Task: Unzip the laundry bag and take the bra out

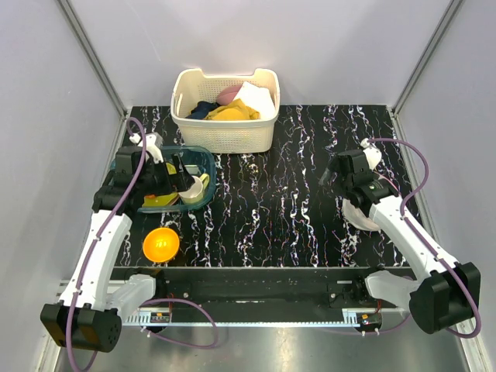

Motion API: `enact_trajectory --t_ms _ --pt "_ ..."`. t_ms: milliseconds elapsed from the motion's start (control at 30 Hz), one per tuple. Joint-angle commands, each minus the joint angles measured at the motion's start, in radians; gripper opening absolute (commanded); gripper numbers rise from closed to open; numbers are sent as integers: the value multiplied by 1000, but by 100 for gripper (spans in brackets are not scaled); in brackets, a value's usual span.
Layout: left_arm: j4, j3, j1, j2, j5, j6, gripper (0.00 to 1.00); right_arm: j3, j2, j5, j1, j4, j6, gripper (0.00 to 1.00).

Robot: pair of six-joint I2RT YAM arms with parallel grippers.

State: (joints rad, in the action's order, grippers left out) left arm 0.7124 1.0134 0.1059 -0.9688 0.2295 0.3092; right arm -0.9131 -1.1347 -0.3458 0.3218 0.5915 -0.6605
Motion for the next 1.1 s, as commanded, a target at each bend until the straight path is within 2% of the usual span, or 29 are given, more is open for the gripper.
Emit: enact_trajectory --t_ms 0,333,467,533,700,800,900,933,967,1067 --pt "-5 50 5 -2 24 -27 99 13 13 19 -1 -70 -1 100" --pt "-5 17 61 -18 57 -16 99 -4 12 5 -1 -79 -42 100" --pt "-8 11 133 -22 59 16 99 -64 -31 -88 0 -35 -11 100" --pt "-28 -15 164 -19 88 24 99 -92 -62 -185 -4 0 25 100" --pt "-73 -49 178 -34 93 51 99 -136 -164 -240 -75 2 119 100" --pt "-67 -38 183 -39 83 51 99 -141 -252 -352 -98 16 148 100" --pt "-76 -47 187 -36 74 59 99 -133 -344 -357 -121 18 153 99" --pt "-77 -49 187 -42 70 60 99 -132 -362 -351 -121 19 150 95" --pt "-77 -52 190 -45 65 62 99 -130 -378 -345 -121 21 148 63" --pt "-73 -55 190 -51 57 70 99 -112 -357 -277 -93 11 137 0"
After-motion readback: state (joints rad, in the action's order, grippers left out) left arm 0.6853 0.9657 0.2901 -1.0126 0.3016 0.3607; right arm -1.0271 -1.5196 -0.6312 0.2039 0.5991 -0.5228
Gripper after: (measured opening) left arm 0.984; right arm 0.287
